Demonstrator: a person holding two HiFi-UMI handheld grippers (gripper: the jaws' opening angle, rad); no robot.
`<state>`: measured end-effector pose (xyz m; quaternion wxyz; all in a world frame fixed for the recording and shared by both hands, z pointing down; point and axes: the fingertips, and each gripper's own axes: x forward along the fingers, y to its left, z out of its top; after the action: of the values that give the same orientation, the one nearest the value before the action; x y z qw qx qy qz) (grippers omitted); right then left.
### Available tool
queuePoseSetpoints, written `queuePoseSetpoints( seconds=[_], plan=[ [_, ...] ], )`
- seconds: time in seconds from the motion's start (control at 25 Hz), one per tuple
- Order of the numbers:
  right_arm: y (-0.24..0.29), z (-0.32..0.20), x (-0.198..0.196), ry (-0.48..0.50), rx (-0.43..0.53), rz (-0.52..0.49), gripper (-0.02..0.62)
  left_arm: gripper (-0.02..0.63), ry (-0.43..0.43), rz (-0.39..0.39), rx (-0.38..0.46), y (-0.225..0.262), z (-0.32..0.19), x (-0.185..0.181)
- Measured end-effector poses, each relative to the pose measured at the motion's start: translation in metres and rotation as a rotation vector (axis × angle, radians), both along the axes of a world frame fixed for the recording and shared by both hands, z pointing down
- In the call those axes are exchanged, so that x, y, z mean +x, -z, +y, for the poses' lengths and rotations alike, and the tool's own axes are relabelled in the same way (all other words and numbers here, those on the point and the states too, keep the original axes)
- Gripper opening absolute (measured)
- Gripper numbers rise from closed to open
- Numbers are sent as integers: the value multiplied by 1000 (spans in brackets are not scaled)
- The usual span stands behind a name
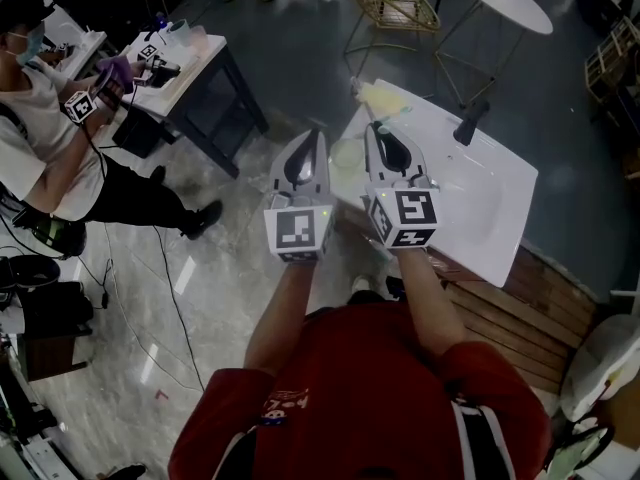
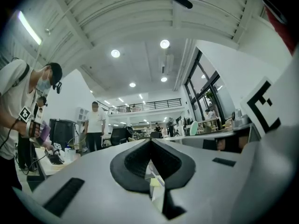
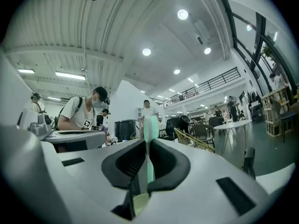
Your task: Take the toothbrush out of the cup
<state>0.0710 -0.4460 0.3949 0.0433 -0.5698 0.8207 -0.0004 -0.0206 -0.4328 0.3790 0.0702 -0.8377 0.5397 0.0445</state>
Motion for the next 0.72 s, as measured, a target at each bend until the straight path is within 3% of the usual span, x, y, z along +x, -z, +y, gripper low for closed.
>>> queuePoseSetpoints(
  seconds=[0.36, 0.72],
  plan=[
    [67, 26, 2, -30, 173, 51, 48, 29, -41, 9, 36, 19, 8, 6],
    [92, 43, -1, -41, 246, 88, 47, 29, -49, 14, 57, 29, 14, 6]
  ],
)
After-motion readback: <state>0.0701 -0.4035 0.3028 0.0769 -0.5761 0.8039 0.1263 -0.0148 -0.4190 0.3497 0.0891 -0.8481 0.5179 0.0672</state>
